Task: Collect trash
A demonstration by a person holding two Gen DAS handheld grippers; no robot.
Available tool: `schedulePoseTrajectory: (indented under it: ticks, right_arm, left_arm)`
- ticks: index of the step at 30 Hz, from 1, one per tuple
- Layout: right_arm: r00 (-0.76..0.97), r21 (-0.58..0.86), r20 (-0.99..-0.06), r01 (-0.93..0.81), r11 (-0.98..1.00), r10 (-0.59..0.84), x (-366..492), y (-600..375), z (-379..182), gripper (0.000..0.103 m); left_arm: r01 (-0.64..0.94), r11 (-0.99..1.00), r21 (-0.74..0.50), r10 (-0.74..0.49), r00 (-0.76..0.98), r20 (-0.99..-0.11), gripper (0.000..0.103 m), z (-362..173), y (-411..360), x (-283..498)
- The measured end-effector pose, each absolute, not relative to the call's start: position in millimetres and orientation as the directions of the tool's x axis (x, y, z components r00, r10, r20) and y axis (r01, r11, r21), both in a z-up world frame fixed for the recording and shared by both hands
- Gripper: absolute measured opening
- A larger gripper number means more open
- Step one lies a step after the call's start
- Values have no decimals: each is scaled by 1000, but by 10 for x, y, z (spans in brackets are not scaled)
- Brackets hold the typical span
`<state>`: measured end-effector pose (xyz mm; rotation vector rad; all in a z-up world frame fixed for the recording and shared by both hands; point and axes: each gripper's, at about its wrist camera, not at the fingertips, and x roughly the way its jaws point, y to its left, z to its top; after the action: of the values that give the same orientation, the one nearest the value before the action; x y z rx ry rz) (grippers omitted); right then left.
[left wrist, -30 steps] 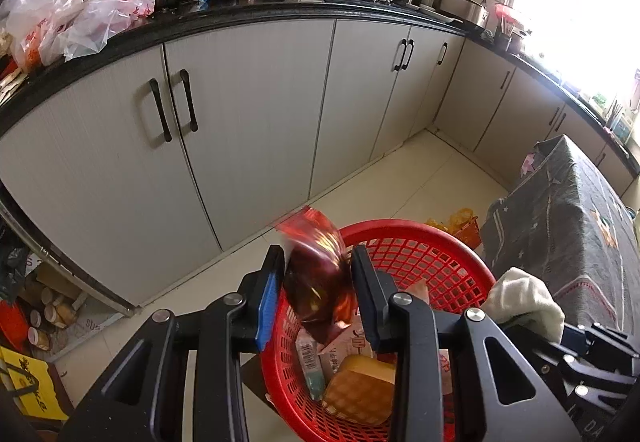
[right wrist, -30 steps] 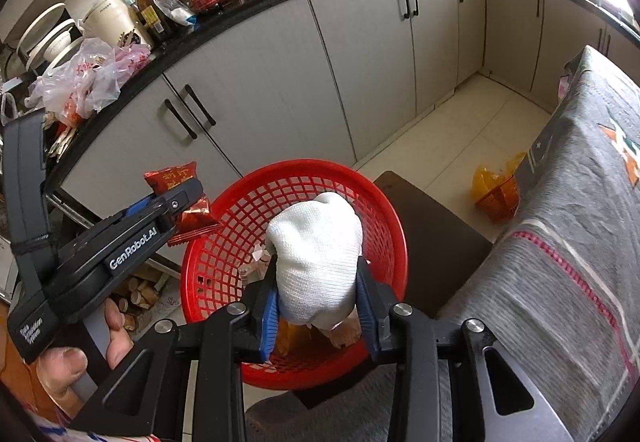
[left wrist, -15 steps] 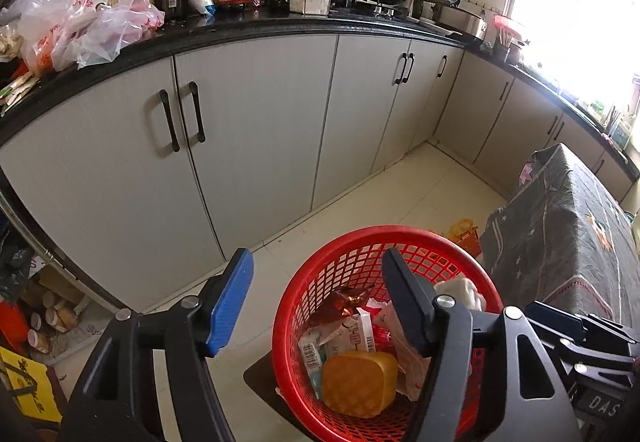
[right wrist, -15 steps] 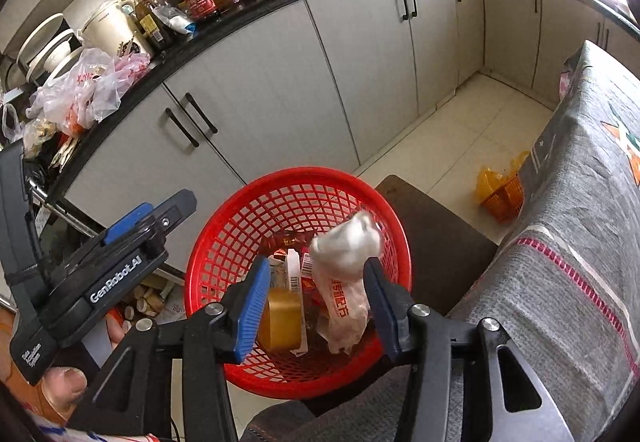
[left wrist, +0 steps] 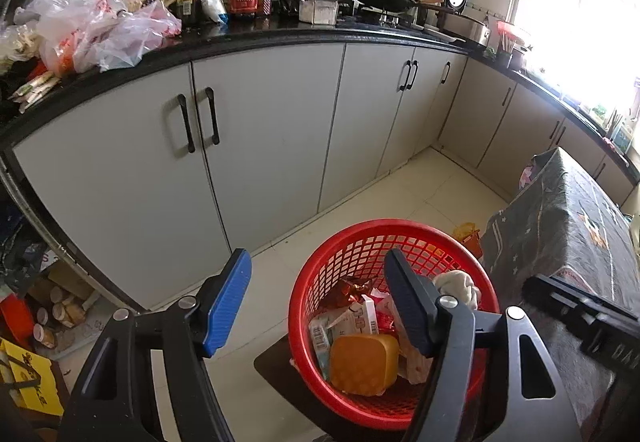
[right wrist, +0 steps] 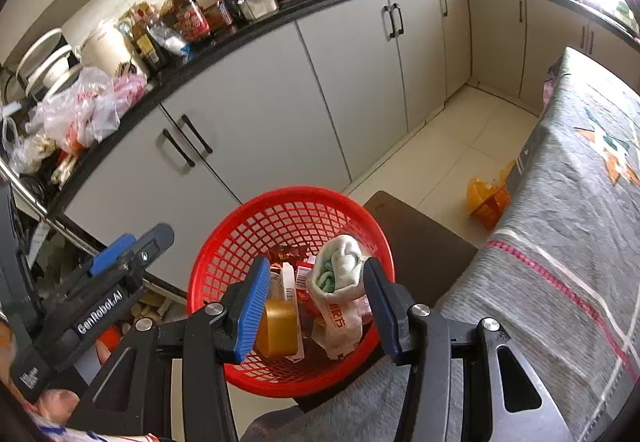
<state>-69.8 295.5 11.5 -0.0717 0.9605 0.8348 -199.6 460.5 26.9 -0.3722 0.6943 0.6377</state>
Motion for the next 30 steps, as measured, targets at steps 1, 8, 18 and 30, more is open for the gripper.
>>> schedulePoseTrajectory:
  ticks: [1, 8, 18, 30]
  right_arm:
    - [300, 299, -741, -654, 695, 601, -709, 2923, 149, 53]
    - [375, 272, -700, -648, 711, 609, -901, 2587, 398, 58]
    - [463, 233, -665, -617, 752, 586, -1256, 2000, 513, 62]
    - [527, 240, -630, -566, 788, 571, -1561, 1377, 529, 64]
  left_arm:
    - [-655, 748, -105, 423, 593, -685, 71, 296, 4579, -2025]
    - [-679, 732, -56, 507, 597, -621, 83, 508, 4316, -2264]
    - [-757, 653, -12, 674, 588, -447, 100, 824, 3884, -2657]
    - [-767, 640, -37, 710, 609, -354, 103, 1073, 3410, -2986]
